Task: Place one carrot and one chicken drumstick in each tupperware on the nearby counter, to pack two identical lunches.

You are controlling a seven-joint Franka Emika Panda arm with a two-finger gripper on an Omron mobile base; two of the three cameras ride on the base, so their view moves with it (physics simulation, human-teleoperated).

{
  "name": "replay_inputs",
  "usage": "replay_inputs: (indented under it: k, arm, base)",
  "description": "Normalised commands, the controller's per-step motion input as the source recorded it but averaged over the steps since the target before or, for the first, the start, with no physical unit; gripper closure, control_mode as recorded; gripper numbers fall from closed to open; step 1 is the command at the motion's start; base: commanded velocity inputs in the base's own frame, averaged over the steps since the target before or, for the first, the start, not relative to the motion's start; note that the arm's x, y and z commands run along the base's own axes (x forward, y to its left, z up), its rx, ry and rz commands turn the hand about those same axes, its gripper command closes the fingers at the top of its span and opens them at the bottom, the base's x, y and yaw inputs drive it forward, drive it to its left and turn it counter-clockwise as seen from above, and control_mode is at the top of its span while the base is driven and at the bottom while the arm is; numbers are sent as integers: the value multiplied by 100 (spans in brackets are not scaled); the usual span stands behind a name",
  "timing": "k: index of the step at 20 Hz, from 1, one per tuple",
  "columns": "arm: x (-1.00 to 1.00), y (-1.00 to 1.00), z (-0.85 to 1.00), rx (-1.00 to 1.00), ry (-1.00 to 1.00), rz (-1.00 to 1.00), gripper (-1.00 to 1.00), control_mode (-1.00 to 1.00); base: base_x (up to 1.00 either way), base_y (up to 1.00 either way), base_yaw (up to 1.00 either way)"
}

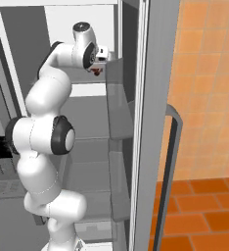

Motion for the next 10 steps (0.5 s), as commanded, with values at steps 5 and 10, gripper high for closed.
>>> replay_inputs:
  k: [5,10]
  arm:
    - [-61,2,0,4,-8,-1,100,-100]
    - [-81,5,-1,3,-17,-4,100,-100]
  base:
    - [0,0,0]
    - [0,0,0]
